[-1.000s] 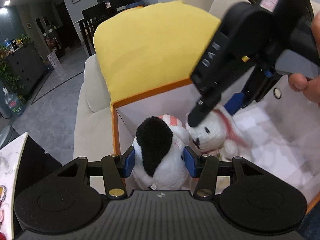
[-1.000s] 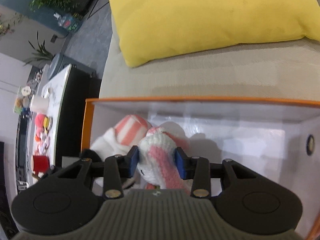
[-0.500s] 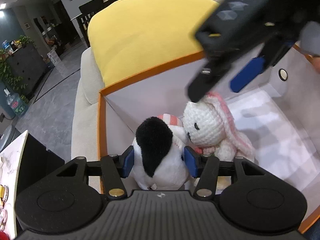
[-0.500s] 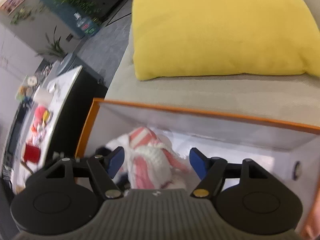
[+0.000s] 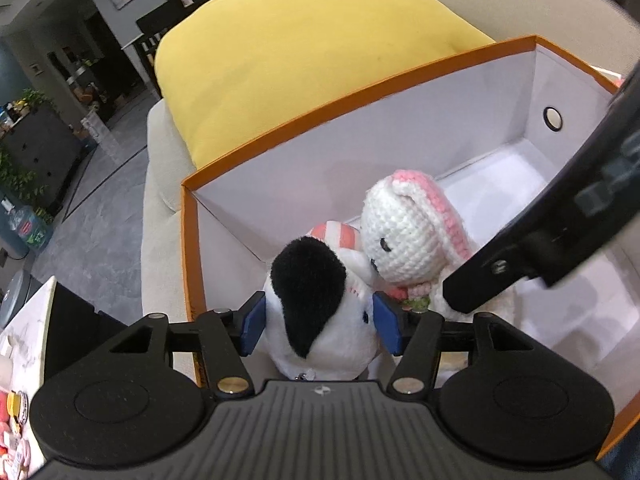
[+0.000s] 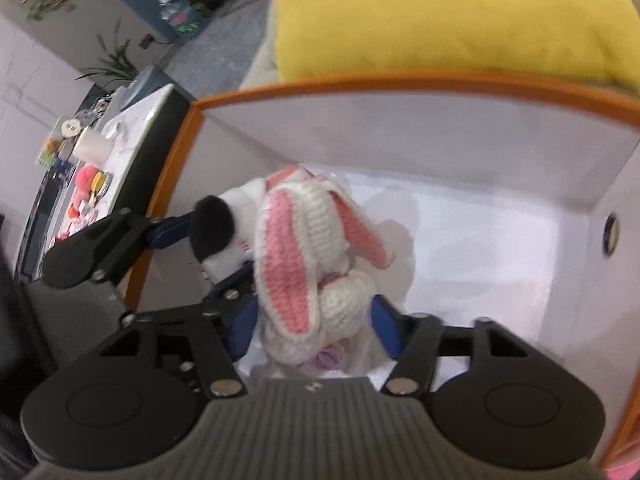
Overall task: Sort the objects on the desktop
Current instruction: 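Carry both plush toys into the orange box and open both tools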
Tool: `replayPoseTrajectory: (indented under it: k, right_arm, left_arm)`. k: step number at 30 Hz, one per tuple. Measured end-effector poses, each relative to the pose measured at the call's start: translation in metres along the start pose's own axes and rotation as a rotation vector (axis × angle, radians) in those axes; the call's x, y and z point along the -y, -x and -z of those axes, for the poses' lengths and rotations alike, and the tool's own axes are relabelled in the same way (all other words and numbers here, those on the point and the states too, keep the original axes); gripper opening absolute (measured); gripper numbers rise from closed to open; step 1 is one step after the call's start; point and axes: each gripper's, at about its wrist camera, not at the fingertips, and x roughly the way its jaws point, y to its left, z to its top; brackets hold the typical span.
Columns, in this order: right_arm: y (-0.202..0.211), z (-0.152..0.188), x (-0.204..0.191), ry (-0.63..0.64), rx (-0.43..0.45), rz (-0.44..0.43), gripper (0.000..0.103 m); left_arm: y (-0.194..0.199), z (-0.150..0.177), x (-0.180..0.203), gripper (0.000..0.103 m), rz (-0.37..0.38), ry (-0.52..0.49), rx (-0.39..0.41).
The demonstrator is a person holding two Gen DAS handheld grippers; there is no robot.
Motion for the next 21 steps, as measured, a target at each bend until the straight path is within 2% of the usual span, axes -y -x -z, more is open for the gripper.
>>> replayPoseTrajectory:
  k: [5, 8, 9, 11, 17, 21]
  right_arm:
    - [-0.002, -0.009, 0.009, -0.073, 0.049, 0.000, 0.054]
    - [-0.004, -0.019, 0.013, -0.108, 0.074, 0.006, 0.048]
    - [-0.005, -0.021, 0.013, -0.113, 0.080, 0.012, 0.045]
    - [-0.009, -0.025, 0.014, -0.121, 0.083, 0.015, 0.046]
    - [-0.020, -0.036, 0.016, -0.171, 0.139, 0.015, 0.045]
    - [-0.029, -0.045, 0.015, -0.202, 0.161, 0.011, 0.037]
  left_arm:
    - [0.001, 0.001, -0.006, 0.068, 0.020, -0.050, -0.020]
    - [0.004, 0.002, -0.015, 0.069, 0.064, -0.027, -0.028]
    - [0.003, 0.002, -0.017, 0.064, 0.070, -0.010, -0.033]
    - [-0.001, 0.002, -0.022, 0.055, 0.073, 0.017, -0.038]
    - [-0.015, -0.003, -0.031, 0.052, 0.052, 0.009, -0.018]
    - [-0.022, -0.005, -0.034, 0.052, 0.064, -0.002, -0.028]
